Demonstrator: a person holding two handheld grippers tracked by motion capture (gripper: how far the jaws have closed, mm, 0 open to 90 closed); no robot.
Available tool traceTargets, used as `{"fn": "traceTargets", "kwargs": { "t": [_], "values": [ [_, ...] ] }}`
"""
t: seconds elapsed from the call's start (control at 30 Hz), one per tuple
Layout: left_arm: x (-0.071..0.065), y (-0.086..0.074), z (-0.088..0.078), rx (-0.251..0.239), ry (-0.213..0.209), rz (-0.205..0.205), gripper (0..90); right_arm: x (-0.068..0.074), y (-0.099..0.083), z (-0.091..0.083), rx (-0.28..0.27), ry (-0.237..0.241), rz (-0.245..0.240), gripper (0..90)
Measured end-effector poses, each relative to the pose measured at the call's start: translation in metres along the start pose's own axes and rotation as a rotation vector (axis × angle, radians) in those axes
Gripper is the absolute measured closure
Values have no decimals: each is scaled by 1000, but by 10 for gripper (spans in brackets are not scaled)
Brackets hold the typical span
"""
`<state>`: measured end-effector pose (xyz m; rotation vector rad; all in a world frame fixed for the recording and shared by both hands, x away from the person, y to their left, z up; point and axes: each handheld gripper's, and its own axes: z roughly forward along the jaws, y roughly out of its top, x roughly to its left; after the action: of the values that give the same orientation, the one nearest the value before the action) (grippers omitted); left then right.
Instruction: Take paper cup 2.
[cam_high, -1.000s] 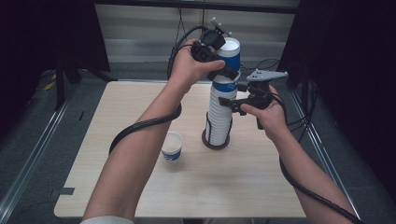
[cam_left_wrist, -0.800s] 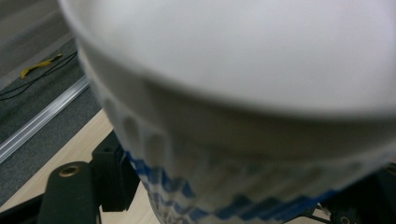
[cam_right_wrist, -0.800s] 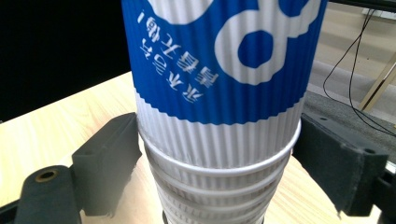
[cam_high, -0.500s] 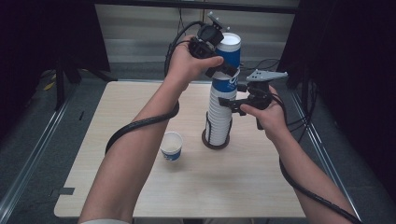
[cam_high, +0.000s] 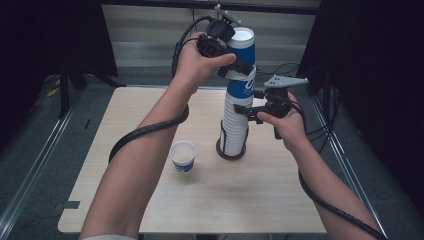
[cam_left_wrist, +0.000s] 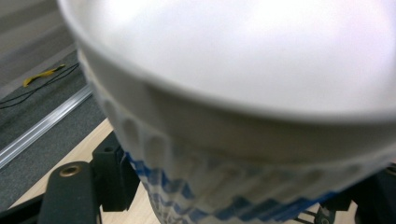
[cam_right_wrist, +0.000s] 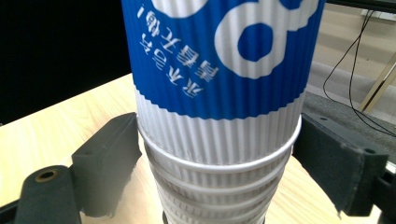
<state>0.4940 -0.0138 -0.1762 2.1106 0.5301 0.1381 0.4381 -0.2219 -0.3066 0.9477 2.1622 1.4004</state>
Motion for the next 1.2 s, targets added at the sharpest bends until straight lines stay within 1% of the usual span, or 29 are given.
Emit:
{"fn": "traceTargets", "kwargs": {
  "t": [0.07, 0.1, 0.3, 0.33, 0.4, 0.43, 0.47, 0.5, 0.53, 0.57, 0.63, 0.8, 0.83, 0.87, 0.9, 0.93, 1.0, 1.03, 1.1, 1.13, 1.17, 1.2],
  "values": [
    [1, -1, -3, 0, 8, -1, 243, 0, 0, 0, 2, -1, -2, 146],
    [2, -2, -4, 3, 0, -4, 242, 0, 0, 0, 4, 0, -4, 145],
    [6, -7, -13, 1, 12, -9, 243, 0, 0, -1, 5, -2, -6, 145],
    [7, -9, -16, -6, 8, -13, 243, 0, -1, -1, 5, -3, -10, 145],
    [8, -12, -19, 0, 16, -9, 243, 0, -1, 0, 6, -4, -8, 145],
    [8, -14, -21, -2, 11, -15, 243, 0, -1, 0, 11, -3, -6, 155],
    [9, -16, -23, -6, 16, -17, 243, 0, -2, 0, 17, -7, -16, 178],
    [10, -18, -25, -10, 16, -20, 242, 0, -4, 0, 18, -9, -17, 178],
    [10, -20, -26, -5, 10, -18, 242, -1, -5, 0, 11, -4, -5, 178],
    [10, -20, -26, -5, 10, -18, 241, -2, -7, -1, 1, 2, -2, 179],
    [12, -26, -30, -11, 10, -27, 242, -3, -9, -1, -6, 7, 8, 184],
    [12, -32, -37, -11, 9, -25, 241, -3, -12, -2, -7, 11, 5, 178],
    [11, -34, -39, -8, 9, -22, 241, -3, -12, -3, -4, 9, 6, 169],
    [11, -36, -42, -4, 10, -19, 241, -2, -13, -3, 2, 18, 12, 163],
    [11, -36, -42, -4, 10, -19, 241, -2, -13, -3, 4, 11, 2, 163],
    [11, -37, -43, -2, 12, -17, 241, -2, -13, -3, 4, 11, 2, 163],
    [12, -43, -46, 8, 17, -24, 242, -1, -14, -4, 1, 13, 3, 157],
    [12, -43, -46, 8, 17, -24, 242, -1, -14, -4, 1, 13, 3, 157],
    [14, -48, -47, 18, 18, -23, 242, -1, -14, -5, 0, 10, 1, 153],
    [16, -53, -47, 28, 23, -26, 243, -1, -14, -7, 3, 10, 0, 152],
    [16, -53, -47, 28, 23, -26, 243, -1, -15, -8, 6, 9, 0, 152],
    [17, -59, -47, 35, 26, -30, 243, -1, -15, -9, 4, 9, -4, 152]
  ]
}}
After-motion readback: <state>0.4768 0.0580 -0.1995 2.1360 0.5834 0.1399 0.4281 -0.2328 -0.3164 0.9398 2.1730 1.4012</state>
